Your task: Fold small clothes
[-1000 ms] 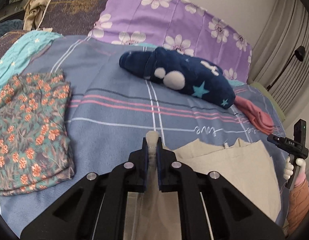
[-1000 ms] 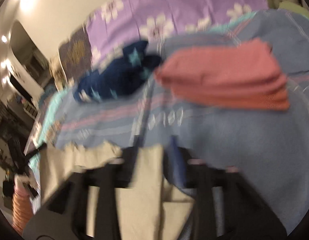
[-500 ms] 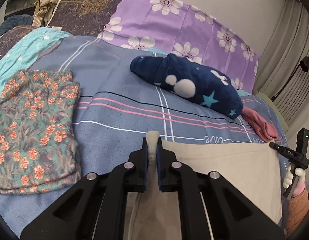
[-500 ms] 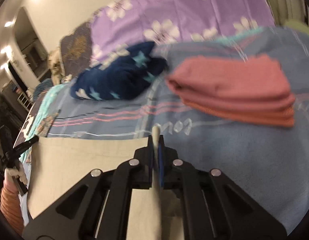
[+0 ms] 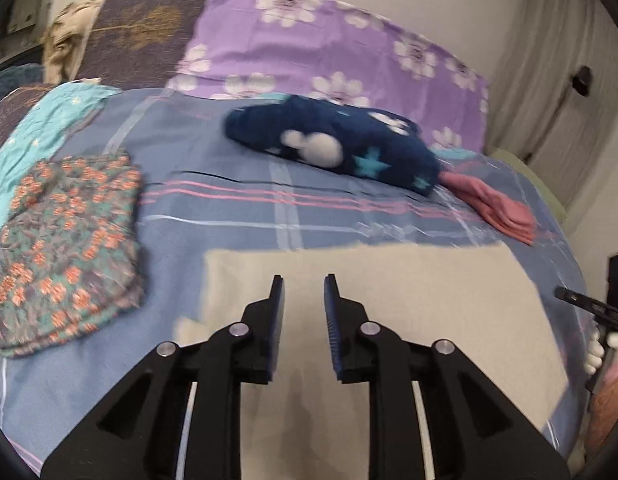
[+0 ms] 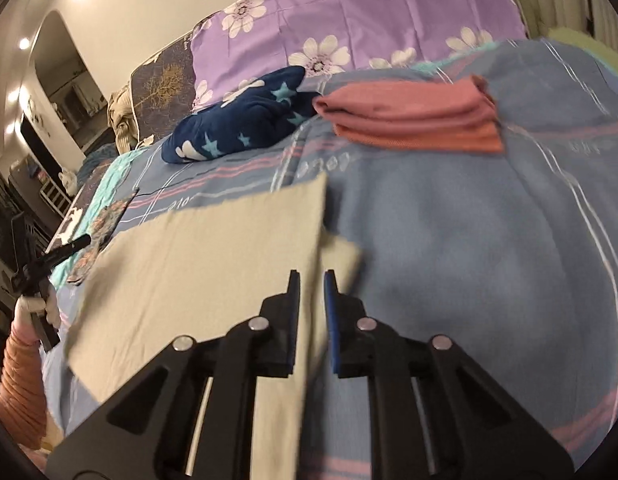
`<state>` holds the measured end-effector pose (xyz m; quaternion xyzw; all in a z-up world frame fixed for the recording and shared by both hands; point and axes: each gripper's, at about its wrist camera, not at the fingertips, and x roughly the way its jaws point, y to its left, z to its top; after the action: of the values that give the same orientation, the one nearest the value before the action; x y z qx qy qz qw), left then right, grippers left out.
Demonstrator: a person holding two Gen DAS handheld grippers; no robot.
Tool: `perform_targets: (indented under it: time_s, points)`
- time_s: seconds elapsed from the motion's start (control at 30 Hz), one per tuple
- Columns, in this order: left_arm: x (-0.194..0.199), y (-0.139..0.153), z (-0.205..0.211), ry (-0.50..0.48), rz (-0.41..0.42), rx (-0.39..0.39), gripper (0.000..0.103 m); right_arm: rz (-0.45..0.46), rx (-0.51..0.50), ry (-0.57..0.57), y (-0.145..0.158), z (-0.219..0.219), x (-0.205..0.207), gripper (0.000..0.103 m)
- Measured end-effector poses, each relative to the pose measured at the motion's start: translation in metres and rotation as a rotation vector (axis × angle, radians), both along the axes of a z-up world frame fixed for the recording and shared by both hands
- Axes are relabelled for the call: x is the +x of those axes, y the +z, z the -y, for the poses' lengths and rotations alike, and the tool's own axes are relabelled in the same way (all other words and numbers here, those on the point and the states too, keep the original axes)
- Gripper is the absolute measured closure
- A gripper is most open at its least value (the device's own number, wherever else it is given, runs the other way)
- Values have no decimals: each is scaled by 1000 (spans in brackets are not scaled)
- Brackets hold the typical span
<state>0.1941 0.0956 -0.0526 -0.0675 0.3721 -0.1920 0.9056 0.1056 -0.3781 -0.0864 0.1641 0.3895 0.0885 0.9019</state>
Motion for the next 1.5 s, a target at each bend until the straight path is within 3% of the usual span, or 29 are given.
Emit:
perform_targets:
  time_s: [0.1,0.17,0.27,0.43,0.67,0.83,0.87,0.93,1.03,1.13,1.2,1.37,1.5]
  points:
    - [-34,-1,44,-152,-34,-42,78,-46,44,-46,-13,15,-10,90]
    - [-57,-4,87,-269,-57,-54,69,-82,98,-80,-23,26,-11,90]
    - [-88,-8,153,-426,-76,-12,61,-88,155,-71,-28,30,-6,90]
    - [-137,-16,255,-617,-83,76,60,-112,203,-15,-33,26,16,88]
    - [-187,-49,345,-739,61,412,57,-147,211,51,-45,21,47,81]
    - [-188,-64,366,-738,58,501,51,-139,228,85,-47,17,63,79]
    - [-187,-64,368,-738,64,505,51,-129,228,83,-47,17,66,88]
    - [-185,-64,364,-740,55,485,53,-86,234,70,-42,18,66,101]
    - [-174,-60,355,-769,-17,375,98,2,270,92,-27,18,61,101]
    - [-165,-53,336,-793,-94,190,100,57,278,121,-15,15,57,101]
    - [-161,-52,325,-820,-113,119,102,62,285,125,-12,16,59,101]
    - [-160,-58,317,-834,-156,64,103,6,320,93,-29,28,75,101]
    - [-184,-61,326,-906,-141,114,103,-35,288,67,-49,28,81,101]
